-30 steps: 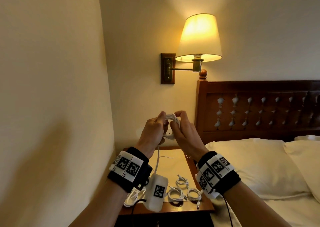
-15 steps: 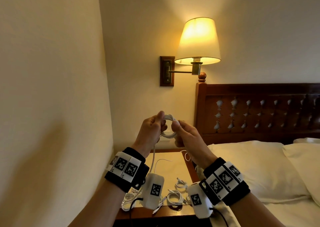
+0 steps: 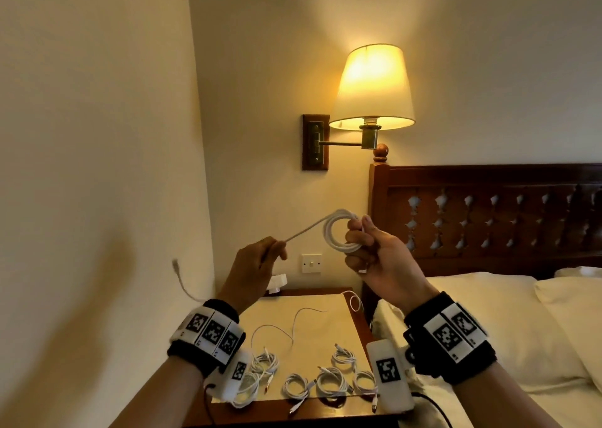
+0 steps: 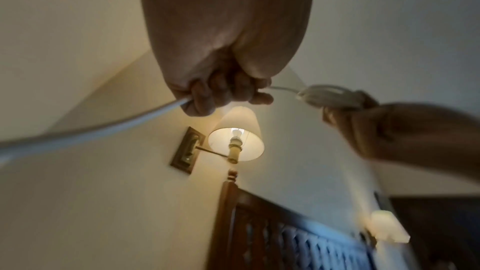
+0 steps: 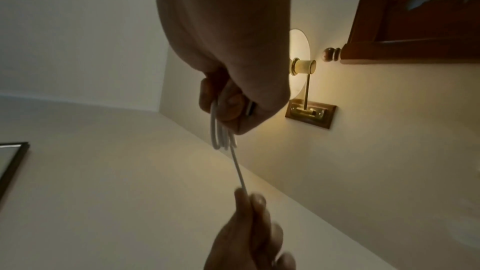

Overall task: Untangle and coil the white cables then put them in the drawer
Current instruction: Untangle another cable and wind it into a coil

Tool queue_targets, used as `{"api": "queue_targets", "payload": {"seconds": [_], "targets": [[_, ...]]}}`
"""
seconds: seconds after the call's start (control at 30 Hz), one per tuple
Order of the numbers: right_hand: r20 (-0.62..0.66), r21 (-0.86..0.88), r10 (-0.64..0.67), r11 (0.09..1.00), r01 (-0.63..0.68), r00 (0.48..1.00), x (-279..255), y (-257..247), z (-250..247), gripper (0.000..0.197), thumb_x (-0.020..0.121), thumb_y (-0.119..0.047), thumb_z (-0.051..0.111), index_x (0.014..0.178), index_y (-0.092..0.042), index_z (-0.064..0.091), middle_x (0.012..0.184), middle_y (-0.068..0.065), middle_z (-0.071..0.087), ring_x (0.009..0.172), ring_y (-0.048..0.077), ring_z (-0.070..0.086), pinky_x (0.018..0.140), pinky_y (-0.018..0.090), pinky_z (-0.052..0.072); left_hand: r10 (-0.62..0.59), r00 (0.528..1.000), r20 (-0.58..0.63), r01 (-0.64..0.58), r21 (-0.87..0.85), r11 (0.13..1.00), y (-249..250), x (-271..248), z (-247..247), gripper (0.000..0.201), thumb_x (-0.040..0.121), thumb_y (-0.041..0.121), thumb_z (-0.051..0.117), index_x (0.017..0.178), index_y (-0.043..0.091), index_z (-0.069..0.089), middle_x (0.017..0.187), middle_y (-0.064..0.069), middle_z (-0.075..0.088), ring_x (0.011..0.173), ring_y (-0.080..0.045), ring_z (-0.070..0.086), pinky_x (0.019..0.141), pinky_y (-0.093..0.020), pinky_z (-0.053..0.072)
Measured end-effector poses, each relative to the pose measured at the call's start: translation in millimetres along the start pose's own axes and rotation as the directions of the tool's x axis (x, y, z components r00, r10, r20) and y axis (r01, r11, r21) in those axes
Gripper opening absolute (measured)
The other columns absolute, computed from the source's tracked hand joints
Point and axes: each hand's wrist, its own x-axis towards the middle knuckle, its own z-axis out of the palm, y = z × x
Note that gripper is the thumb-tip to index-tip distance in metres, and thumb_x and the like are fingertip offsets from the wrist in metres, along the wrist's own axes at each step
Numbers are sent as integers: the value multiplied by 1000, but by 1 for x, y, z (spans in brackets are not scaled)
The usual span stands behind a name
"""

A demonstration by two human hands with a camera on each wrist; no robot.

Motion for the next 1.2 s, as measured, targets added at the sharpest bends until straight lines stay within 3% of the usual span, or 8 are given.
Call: {"api": "queue_targets", "payload": {"seconds": [0.13,0.27,0.33,0.4,0.67,0.87,1.0,1.2], "targets": [[-76,-141,-78,988,67,994,5,-14,-6,33,104,-33,35,87,-14,56,62,-5,41,52,8,29,50,20,30,-66,994,91,40,264,964,-23,-19,-5,26,100,22,45,76,27,54,58,7,49,53,-9,47,55,-25,36],[-31,-672,-150,735,90,988,13,-3,-4,33,104,-32,38,98,-10,61,79,4,64,57,7,43,57,22,36,133,839,528,-333,305,893,24,-32,4,28,98,35,47,71,34,55,70,16,55,62,4,51,67,-14,40],[65,-830,-115,545,118,991,12,5,-1,31,104,-29,39,101,-9,62,82,-1,70,58,6,45,56,21,36,298,809,506,-428,162,889,53,-25,2,24,98,34,47,77,35,57,68,20,49,57,5,48,61,-8,33],[126,-876,-65,462,142,990,9,10,1,29,103,-28,40,101,-11,63,75,-7,67,59,8,45,54,20,36,369,873,318,-410,69,910,70,-12,-5,22,98,34,47,76,34,53,58,20,45,49,0,46,52,-9,31],[100,-739,20,671,61,995,4,8,0,35,105,-31,35,92,-11,61,65,-4,48,57,10,37,56,24,31,339,940,22,-335,234,913,61,18,-6,30,98,47,40,84,27,58,61,11,56,54,-10,53,52,-34,50],[86,-560,141,826,-69,986,3,7,-4,36,104,-35,32,86,-14,55,64,-6,41,57,10,34,55,23,30,221,975,6,-220,110,969,49,19,4,45,95,53,39,83,16,61,65,6,60,58,-12,55,56,-28,47],[91,-407,147,908,-98,985,3,2,-6,35,104,-35,31,85,-15,53,64,-5,38,55,10,31,52,22,29,96,995,24,-96,0,995,32,17,4,27,100,31,44,89,14,63,67,10,56,63,-3,54,58,-10,40],[57,-338,123,936,-96,991,9,-1,-6,33,104,-34,31,85,-16,51,63,-5,35,54,9,28,53,25,19,-18,990,138,19,-11,1000,5,5,6,5,92,10,61,94,11,65,81,1,69,71,-4,67,66,-13,53]]}}
